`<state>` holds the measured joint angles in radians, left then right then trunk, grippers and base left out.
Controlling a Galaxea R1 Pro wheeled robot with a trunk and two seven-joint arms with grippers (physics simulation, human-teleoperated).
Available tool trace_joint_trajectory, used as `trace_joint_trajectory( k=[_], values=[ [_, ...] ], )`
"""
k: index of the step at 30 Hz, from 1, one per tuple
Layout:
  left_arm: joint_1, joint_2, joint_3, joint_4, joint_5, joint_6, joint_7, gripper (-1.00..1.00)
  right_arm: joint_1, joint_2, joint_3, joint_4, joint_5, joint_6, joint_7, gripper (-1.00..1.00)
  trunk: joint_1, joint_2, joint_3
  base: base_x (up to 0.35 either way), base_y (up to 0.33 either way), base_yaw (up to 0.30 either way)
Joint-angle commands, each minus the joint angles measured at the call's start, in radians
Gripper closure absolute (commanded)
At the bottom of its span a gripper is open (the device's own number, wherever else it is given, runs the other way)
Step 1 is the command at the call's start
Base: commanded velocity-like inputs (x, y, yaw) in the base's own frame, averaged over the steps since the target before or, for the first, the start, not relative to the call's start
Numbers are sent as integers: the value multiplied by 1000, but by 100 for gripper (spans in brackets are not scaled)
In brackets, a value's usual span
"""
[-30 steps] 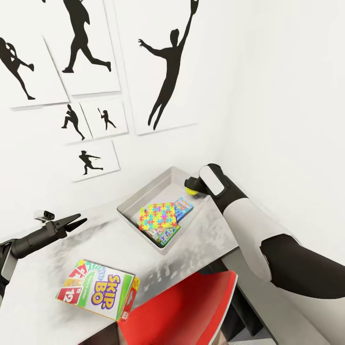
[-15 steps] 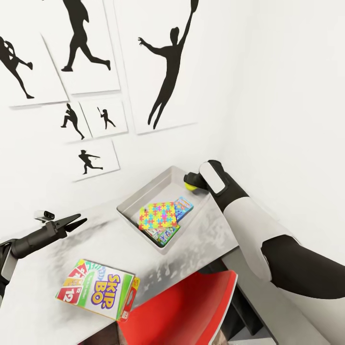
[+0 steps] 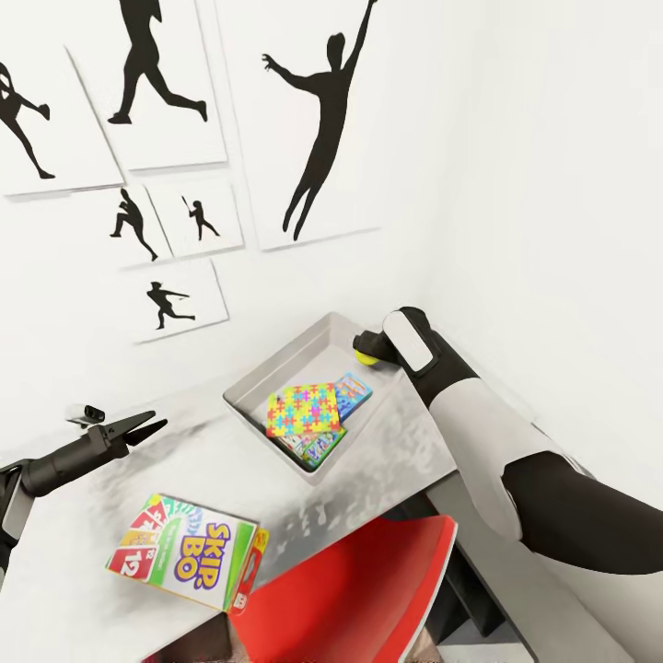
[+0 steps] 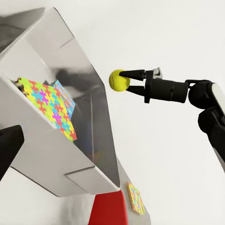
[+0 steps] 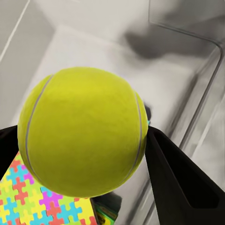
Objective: Put all the toys in the child's room - the three board games (two on the bed and one on the table), the two jigsaw puzzles on the table, and the tennis ball on the table - inside the toy box on the table in the child's room.
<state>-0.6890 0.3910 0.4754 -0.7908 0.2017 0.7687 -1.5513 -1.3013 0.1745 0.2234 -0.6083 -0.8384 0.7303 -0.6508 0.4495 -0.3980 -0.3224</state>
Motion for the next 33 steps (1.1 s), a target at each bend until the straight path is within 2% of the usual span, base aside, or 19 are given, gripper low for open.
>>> trace_joint_trajectory(
  k=[1,21,33],
  values=[
    [-1,0,0,0,-1,11,-4,-100,-1,0,2,-1,-11,-1,-11,100,1,-2,-3,0,0,0],
    [-1,0,0,0,-1,11,-4,-100,-1,0,2,-1,-14,1,-11,100,1,-2,-36,0,0,1],
    [-1,-1,-1,0,-1,11,-3,-100,-1,0,2,-1,-14,3,-10,100,1,-2,-38,0,0,2]
  ],
)
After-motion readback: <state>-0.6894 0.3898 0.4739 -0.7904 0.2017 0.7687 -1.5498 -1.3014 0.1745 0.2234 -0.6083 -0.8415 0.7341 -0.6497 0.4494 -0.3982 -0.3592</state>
